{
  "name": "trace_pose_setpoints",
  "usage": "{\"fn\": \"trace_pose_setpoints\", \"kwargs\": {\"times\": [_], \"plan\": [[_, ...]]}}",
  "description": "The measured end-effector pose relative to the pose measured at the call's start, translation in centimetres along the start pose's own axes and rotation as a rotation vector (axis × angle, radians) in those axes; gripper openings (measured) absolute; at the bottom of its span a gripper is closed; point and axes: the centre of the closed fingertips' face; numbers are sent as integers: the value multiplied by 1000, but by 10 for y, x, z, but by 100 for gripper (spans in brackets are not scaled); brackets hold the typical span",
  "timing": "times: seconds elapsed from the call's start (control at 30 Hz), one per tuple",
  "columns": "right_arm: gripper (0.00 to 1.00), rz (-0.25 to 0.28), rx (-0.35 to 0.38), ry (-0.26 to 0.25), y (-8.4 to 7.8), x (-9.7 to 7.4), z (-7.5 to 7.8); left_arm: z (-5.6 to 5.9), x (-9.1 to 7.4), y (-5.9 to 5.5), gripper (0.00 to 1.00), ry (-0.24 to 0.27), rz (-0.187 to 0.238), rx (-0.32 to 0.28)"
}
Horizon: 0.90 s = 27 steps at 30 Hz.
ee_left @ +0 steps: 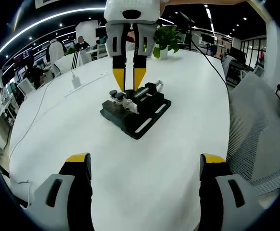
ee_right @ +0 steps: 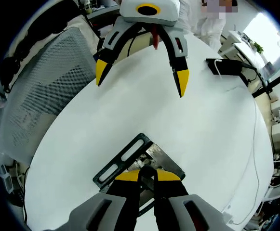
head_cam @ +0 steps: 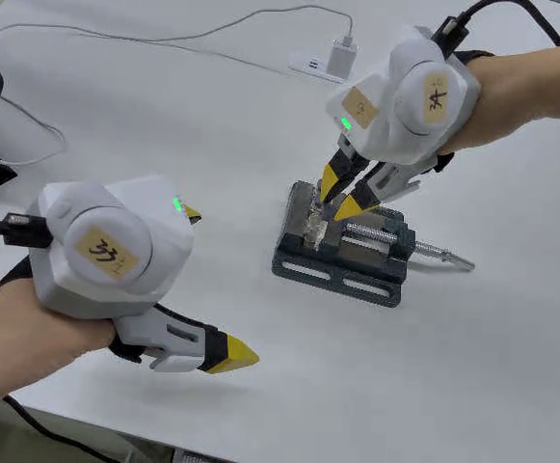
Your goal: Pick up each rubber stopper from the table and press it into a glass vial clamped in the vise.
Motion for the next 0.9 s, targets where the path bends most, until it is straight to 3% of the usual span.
{"fn": "trace_pose_setpoints", "kwargs": {"times": [0.27,0.9], "plan": [[5,3,31,11,1,1,5,1,2,-3,92,-4,-1,-8],[5,-70,74,58,-1,8,10,3,1,-8,90,-12,-4,-25]]}}
Point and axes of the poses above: the centre of the closed fingertips' face, and the gripper's own axes: x roughly forward along the fingers, z roughly to its right, y roughly out of its top, and after that the axes turned 14 degrees about y, right-handed
